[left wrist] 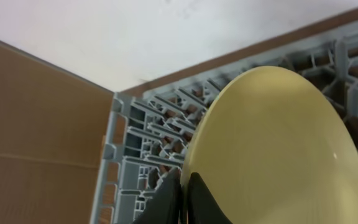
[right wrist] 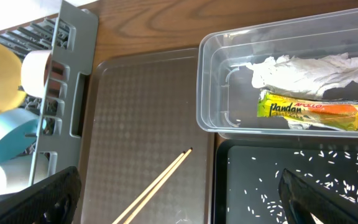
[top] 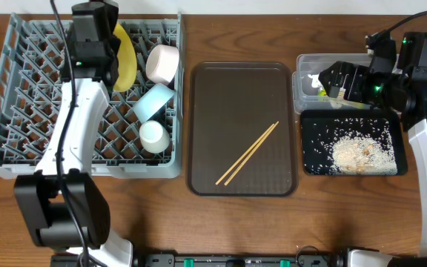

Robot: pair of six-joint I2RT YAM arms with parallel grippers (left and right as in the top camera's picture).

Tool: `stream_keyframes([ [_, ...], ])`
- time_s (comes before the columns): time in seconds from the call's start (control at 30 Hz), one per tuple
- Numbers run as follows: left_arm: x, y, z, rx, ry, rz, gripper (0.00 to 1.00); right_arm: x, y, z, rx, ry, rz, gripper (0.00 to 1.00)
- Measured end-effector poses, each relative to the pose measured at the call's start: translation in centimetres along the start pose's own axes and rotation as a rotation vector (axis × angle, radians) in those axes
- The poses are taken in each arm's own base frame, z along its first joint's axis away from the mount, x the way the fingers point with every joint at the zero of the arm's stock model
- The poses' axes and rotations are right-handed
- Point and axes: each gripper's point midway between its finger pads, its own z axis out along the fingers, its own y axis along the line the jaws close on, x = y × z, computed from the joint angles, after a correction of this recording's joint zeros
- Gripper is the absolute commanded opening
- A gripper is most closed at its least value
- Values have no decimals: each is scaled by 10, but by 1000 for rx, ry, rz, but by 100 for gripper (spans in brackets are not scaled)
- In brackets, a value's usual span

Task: Sort waste into correct bins and load items into the dishwasher
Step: 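Stand the yellow plate upright in the dish rack and release, then move the left gripper to the wooden chopsticks on the brown tray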

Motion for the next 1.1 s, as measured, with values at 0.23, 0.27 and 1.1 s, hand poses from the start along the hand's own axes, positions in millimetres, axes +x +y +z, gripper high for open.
stream_keyframes([
  [0.23, 14, -11, 7, 30, 53, 27, 42, 0, 0, 0, 0, 1, 0, 99],
  [0.27, 14, -11, 7, 29, 52, 25, 43, 0, 0, 0, 0, 1, 0, 99],
  [1.1, 18, -219, -227, 825, 309, 49, 55, 0, 0, 0, 0, 1, 0, 99],
])
